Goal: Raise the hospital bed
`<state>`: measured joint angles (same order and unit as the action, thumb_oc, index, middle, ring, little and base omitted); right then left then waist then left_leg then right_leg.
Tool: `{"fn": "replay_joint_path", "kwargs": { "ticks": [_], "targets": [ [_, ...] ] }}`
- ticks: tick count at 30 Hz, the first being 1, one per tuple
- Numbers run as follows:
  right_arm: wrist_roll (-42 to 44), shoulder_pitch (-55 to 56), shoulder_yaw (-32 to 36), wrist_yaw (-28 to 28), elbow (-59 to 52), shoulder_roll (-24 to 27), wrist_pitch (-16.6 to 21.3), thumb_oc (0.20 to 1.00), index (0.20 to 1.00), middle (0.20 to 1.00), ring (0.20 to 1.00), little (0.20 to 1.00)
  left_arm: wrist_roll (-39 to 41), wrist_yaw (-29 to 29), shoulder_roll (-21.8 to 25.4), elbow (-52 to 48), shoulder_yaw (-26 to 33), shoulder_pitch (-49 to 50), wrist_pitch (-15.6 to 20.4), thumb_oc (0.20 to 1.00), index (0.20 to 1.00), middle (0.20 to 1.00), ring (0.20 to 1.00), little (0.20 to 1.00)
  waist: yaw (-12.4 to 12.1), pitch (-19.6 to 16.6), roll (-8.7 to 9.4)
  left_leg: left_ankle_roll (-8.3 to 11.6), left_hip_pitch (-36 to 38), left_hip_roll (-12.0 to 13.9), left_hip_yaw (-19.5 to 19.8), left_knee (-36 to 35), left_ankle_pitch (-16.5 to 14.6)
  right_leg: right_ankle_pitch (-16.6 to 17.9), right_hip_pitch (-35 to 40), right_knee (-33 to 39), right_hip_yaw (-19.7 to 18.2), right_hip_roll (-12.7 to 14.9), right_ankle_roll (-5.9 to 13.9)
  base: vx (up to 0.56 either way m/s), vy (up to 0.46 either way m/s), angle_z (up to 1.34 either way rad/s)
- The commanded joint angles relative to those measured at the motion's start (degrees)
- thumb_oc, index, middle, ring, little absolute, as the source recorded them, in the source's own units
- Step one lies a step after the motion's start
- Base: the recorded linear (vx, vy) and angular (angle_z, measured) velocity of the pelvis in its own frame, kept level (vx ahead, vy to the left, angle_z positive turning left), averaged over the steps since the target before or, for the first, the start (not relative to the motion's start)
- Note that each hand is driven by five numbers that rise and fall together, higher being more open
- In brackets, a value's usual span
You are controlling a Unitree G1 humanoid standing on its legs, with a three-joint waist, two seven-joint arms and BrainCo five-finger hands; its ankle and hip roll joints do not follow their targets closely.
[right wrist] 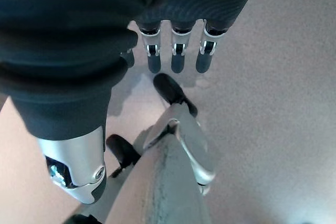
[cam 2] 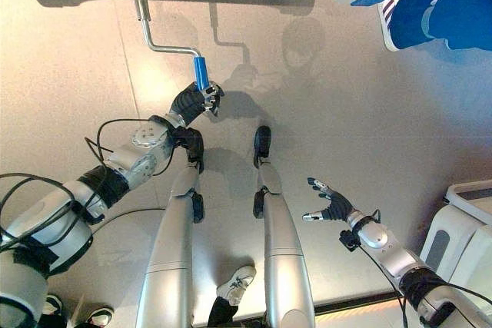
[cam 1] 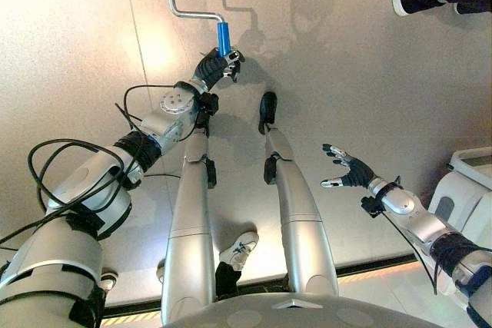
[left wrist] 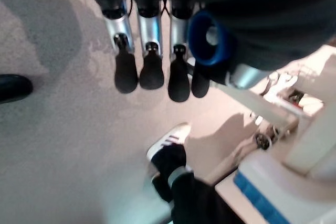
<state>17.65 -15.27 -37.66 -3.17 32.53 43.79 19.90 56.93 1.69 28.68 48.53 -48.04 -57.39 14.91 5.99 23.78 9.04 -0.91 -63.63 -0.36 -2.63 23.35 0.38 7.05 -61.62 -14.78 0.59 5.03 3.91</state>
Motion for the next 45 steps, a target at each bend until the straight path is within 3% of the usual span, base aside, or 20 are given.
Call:
{"fn": "replay_joint_path", "kwargs": {
  "ticks": [1, 11, 19, 35, 45],
  "targets": [
    [0.16, -1.14, -2.18, -0.01, 0.45, 3.11, -0.21, 1.000, 1.000, 1.000, 1.000, 1.000, -4.30, -0.75, -6.04, 5.74, 4.85, -2.01, -0.68, 0.200, 0.200, 0.200, 0.200, 0.200, 1.05, 0.09, -3.84, 1.52, 2.66, 2.75, 0.72, -1.97, -4.34, -2.28, -0.30, -1.94, 0.06, -3.59, 0.63, 0.01, 0.015, -0.05],
    [-0.26, -0.05, -0.74, -0.28, -0.28, 2.88, 0.27, 1.000, 1.000, 1.000, 1.000, 1.000, -6.19, -2.45, -4.35, 13.21, 12.30, 0.94, -0.81, 0.200, 0.200, 0.200, 0.200, 0.200, 0.96, 0.40, -3.55, 1.41, 1.86, 2.78, 0.96, -1.24, -4.65, -2.55, -0.65, -2.31, 0.11, -3.61, 0.64, 0.00, 0.001, -0.04],
    [0.08, 1.11, 0.69, -0.80, -0.16, 3.38, 0.75, 1.000, 1.000, 1.000, 1.000, 1.000, -5.53, -2.98, -0.35, 15.75, 17.93, 4.87, -0.68, 0.200, 0.200, 0.200, 0.200, 0.200, 0.11, 1.34, -3.54, 1.42, 1.43, 2.60, 1.47, -0.97, -4.36, -2.77, -0.78, -2.46, 0.41, -3.14, 0.62, 0.00, 0.000, 0.00],
    [-0.03, 4.56, 4.71, -2.29, -2.10, 5.12, 1.48, 1.000, 1.000, 1.000, 1.000, 1.000, -4.75, -3.08, 11.71, 20.00, 32.57, 16.28, -1.28, 0.200, 0.200, 0.200, 0.200, 0.200, -2.56, 3.08, -5.09, 1.45, 1.94, 1.94, 1.54, -1.60, -3.71, -2.91, 0.24, -2.10, 0.85, -2.09, 0.60, 0.00, 0.005, 0.01],
    [-0.98, 5.20, 5.44, -2.28, -2.67, 6.69, 1.71, 1.000, 1.000, 1.000, 1.000, 1.000, -3.52, -1.79, 15.81, 14.07, 32.69, 22.21, -0.92, 0.200, 0.200, 0.200, 0.200, 0.200, -3.65, 4.03, -6.24, 1.55, 2.73, 1.57, 1.50, -2.14, -3.01, -2.64, 1.16, -1.86, 1.17, -1.66, 0.56, 0.00, 0.005, 0.02]
  ]
}}
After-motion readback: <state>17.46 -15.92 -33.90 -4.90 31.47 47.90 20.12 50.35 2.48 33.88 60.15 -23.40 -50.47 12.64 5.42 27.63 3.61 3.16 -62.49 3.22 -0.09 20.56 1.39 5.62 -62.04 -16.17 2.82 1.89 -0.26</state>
